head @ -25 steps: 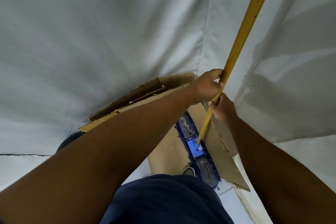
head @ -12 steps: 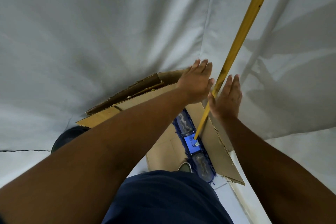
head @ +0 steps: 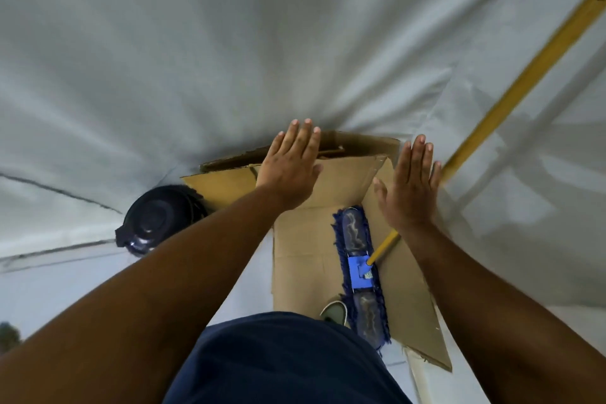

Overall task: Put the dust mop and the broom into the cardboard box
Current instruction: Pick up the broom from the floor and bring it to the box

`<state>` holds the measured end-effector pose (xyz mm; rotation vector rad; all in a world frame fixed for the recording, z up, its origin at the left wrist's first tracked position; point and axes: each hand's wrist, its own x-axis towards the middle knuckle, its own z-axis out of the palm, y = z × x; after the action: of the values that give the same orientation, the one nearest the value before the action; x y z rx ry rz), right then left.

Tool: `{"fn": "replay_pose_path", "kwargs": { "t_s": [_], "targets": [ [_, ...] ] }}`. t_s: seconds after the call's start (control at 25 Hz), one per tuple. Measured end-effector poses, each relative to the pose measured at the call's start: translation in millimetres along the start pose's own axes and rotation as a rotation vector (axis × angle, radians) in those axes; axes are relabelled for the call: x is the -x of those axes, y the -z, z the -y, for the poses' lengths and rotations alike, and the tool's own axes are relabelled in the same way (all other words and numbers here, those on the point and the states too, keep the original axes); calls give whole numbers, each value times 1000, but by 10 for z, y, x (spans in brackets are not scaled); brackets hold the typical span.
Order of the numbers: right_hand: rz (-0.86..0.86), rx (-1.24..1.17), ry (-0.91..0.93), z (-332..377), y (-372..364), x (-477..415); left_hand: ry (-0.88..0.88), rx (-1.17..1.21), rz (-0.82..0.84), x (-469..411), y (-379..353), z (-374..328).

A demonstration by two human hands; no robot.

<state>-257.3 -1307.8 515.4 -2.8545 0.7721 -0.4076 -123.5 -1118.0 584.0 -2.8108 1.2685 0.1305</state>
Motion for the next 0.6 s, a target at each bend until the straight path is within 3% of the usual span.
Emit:
{"fn": "replay_pose_path", "kwargs": {
  "t_s": [0.28, 0.6],
  "targets": [
    [91, -66, 430, 1812, -126, -349, 494, 112, -65, 1270, -61, 1433],
    [195, -59, 1014, 4770, -356, 614, 1148, 266, -193, 3935, -585, 3072]
  ]
}}
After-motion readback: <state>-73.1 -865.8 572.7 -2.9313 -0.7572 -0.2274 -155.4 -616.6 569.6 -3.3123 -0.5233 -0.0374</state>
